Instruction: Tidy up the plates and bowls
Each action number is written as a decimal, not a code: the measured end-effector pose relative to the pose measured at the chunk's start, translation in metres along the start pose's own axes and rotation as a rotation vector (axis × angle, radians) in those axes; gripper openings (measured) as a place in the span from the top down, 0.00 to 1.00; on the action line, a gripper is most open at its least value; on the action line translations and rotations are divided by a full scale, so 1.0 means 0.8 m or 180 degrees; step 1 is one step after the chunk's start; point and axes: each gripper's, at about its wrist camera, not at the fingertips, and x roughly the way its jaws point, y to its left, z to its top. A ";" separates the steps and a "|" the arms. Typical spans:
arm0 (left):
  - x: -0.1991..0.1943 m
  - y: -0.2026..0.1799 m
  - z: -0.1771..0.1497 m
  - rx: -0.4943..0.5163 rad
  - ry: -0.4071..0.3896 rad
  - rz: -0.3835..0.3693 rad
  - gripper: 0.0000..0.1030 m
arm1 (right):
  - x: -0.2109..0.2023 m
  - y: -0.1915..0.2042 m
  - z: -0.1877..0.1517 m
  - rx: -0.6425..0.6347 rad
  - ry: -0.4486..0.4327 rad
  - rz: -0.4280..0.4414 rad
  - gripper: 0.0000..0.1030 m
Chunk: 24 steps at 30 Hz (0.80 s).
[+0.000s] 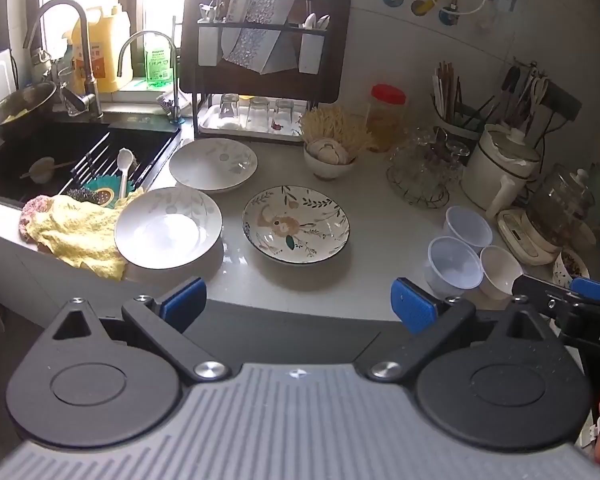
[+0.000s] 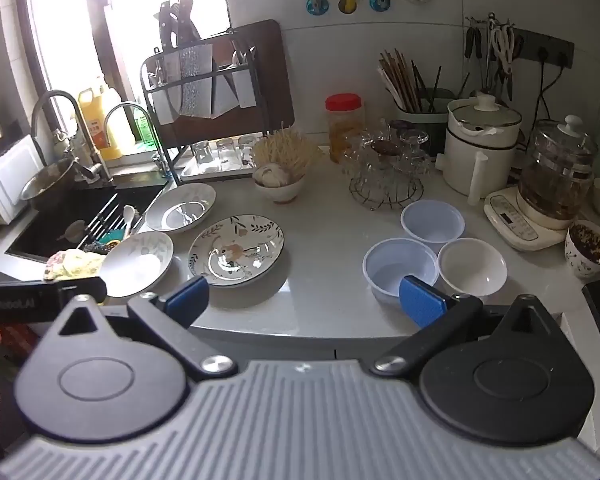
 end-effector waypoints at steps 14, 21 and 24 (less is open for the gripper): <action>-0.001 -0.012 -0.008 0.0077 -0.0006 -0.0036 0.03 | -0.002 -0.008 -0.002 0.0043 0.0000 0.0047 0.00; 0.001 -0.022 -0.008 0.0157 0.0009 -0.0048 0.03 | -0.005 -0.009 -0.004 0.0045 -0.0003 -0.0010 0.00; 0.003 -0.024 -0.007 0.0168 0.0021 -0.0074 0.03 | -0.006 -0.011 -0.005 0.0048 -0.0002 -0.0041 0.00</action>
